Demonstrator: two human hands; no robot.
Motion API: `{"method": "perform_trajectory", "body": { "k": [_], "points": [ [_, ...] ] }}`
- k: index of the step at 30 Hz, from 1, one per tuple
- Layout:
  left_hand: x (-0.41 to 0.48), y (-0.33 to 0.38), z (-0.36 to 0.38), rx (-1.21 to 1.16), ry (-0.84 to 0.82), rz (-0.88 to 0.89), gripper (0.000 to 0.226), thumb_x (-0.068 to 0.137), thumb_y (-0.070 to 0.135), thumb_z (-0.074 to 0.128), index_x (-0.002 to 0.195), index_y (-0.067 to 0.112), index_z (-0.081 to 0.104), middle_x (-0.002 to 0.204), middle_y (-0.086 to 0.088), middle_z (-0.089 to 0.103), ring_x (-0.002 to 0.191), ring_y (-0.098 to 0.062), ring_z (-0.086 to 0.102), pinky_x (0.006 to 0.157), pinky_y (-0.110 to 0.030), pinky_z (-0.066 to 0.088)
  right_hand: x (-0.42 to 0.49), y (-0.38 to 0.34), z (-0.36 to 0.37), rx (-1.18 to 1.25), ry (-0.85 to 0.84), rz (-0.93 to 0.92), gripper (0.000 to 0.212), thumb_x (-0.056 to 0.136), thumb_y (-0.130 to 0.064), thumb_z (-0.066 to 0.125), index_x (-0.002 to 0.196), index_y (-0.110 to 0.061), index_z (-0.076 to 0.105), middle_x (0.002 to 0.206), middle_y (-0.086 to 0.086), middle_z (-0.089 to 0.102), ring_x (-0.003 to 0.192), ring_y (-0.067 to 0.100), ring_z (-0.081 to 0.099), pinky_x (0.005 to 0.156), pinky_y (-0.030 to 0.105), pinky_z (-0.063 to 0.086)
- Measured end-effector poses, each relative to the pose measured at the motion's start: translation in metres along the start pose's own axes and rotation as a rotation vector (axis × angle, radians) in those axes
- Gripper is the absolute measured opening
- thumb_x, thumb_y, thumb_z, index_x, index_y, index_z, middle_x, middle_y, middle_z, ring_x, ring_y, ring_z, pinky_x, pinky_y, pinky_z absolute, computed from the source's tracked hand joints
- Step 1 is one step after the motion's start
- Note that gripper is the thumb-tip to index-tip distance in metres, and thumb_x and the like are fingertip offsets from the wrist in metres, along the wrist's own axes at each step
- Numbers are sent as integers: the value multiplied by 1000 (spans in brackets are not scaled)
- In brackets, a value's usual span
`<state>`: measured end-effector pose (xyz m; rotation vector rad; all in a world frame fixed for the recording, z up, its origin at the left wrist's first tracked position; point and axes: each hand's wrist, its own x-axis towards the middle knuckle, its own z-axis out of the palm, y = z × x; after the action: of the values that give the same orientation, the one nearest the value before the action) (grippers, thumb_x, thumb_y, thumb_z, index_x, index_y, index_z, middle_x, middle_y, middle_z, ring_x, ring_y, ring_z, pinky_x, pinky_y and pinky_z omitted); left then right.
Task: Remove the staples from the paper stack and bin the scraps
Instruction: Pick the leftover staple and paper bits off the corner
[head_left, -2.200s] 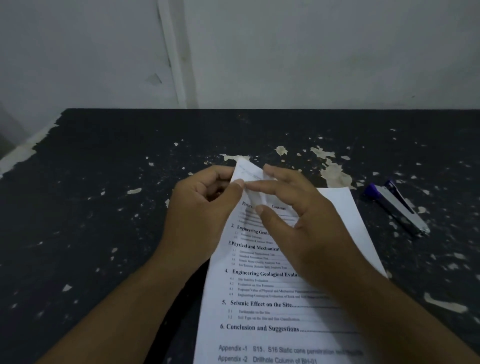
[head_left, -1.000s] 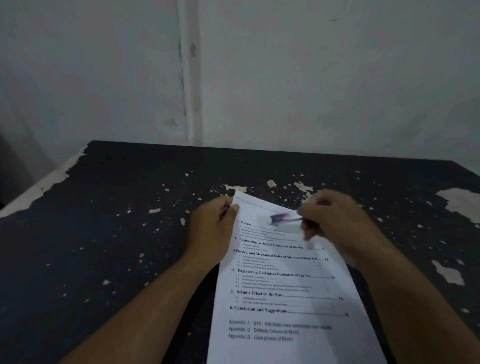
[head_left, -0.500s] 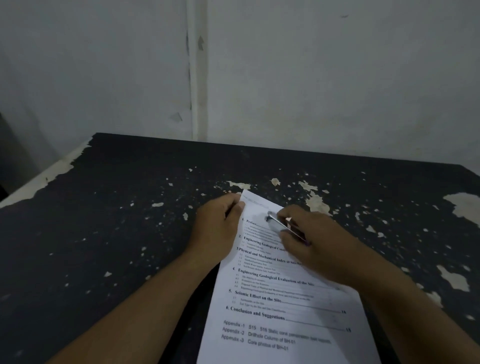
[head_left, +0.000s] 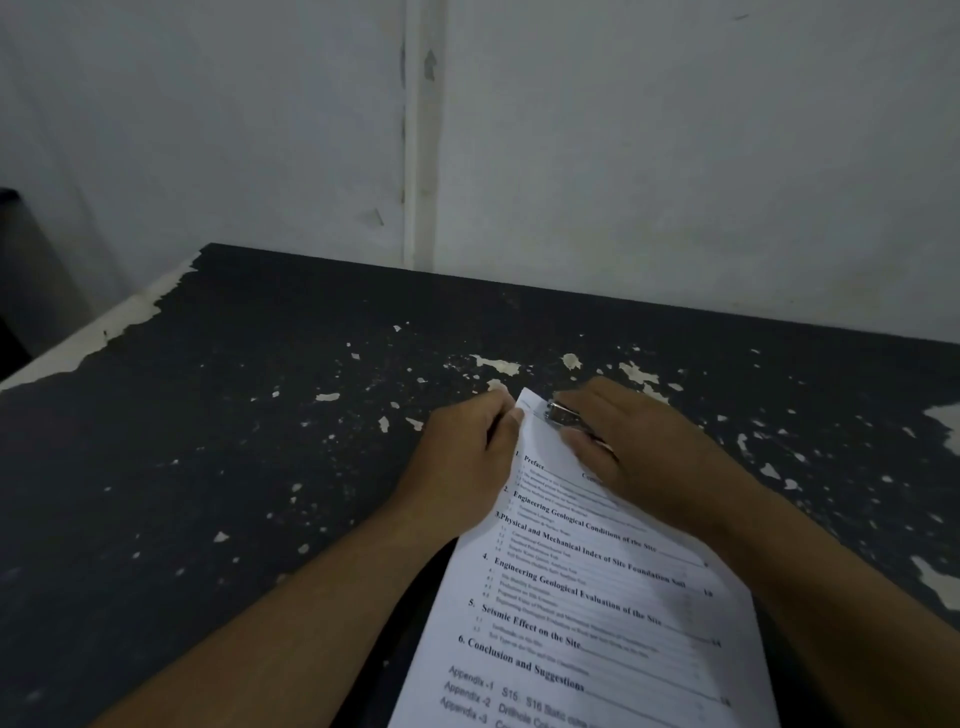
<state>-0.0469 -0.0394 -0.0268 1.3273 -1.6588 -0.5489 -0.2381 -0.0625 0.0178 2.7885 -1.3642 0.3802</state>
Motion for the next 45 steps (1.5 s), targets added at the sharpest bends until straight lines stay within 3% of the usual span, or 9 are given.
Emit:
{"method": "perform_trajectory", "body": {
  "k": [3,7,13,23,30,33,38,41,45],
  "points": [
    [1,-1,2,14,-7,-5,33,102,22,51,71,13,53,56,5,50,48,-4,42,46,-10,35,6,0,1,-46,45,-26,35,100,-31,53,132,-19,56,121,1,66,105,15,59,90,26,42],
    [2,-3,3,24,-1,-7,35,103,23,50,69,15,50,53,9,45,46,-4,41,44,-10,34,10,-5,5,-63,88,-92,29,97,-22,61,124,-14,62,109,5,70,93,19,62,83,28,44],
    [2,-5,5,25,9,-2,37,102,24,51,65,19,47,50,10,42,45,-6,40,43,-14,33,15,-3,9,-94,186,-106,36,78,-4,81,111,-4,69,102,15,72,90,31,67,81,42,53],
    [2,-6,5,33,-11,5,33,102,25,49,70,20,51,52,10,45,45,-4,41,42,-17,34,22,-3,-1,-202,247,-254,40,66,-2,89,103,-8,75,96,11,76,87,29,71,86,44,50],
    [1,-5,5,38,-25,39,32,103,20,49,71,24,49,53,9,45,46,-5,40,43,-19,32,22,-6,5,-57,245,-226,21,82,-10,76,103,-10,74,97,7,75,88,22,67,86,37,45],
    [1,-4,4,35,-28,41,34,103,19,49,70,28,46,53,9,45,46,-5,41,42,-20,33,23,-3,8,156,224,-83,18,92,-22,64,108,-20,72,100,-7,71,90,7,59,85,28,46],
    [1,-3,3,-11,-27,45,32,103,20,50,71,25,49,52,11,43,46,-3,39,43,-19,32,22,4,14,323,206,21,21,88,-21,72,107,-29,71,88,-33,57,92,-12,58,76,1,42],
    [1,-5,4,-4,-33,36,31,102,20,51,72,20,51,51,12,42,44,-3,37,42,-18,31,21,4,15,341,195,29,20,88,-21,71,107,-28,70,90,-30,60,89,-7,60,73,5,44],
    [2,-5,3,15,-26,53,30,102,15,51,72,18,51,52,12,42,46,-5,39,43,-15,31,20,0,17,196,232,-51,16,93,-21,65,108,-25,69,97,-23,58,86,-2,52,82,15,38]
  ]
}}
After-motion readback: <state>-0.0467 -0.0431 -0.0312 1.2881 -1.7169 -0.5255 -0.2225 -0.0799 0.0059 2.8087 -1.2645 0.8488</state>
